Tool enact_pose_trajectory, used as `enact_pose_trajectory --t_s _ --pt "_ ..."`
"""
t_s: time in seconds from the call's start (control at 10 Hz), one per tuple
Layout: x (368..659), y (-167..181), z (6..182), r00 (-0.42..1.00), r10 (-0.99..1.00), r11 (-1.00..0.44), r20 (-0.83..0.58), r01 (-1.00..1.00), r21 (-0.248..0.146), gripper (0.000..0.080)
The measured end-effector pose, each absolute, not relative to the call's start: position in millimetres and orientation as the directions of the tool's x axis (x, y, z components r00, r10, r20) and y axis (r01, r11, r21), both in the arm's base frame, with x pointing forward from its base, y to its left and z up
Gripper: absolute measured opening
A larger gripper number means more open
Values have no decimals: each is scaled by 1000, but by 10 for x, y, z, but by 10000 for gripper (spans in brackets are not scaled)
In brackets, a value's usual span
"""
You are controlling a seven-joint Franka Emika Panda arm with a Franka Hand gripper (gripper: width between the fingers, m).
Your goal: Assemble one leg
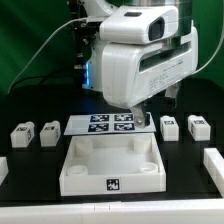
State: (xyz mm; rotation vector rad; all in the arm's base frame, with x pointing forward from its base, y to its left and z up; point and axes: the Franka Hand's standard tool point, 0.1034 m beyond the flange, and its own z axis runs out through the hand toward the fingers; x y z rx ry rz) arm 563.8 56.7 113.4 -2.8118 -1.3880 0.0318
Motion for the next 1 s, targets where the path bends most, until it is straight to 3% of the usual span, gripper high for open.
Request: enact_pose_trajectory --t_s 0.2,0.4,0.6,1.0 --pt "5240 524 1028 507 862 -507 -8 862 -7 650" --pt "4903 312 866 279 960 -279 -14 960 -34 650" --pt "4794 177 798 112 994 -112 -4 993 -28 650" --pt "4777 158 779 90 996 -90 -4 995 -32 650"
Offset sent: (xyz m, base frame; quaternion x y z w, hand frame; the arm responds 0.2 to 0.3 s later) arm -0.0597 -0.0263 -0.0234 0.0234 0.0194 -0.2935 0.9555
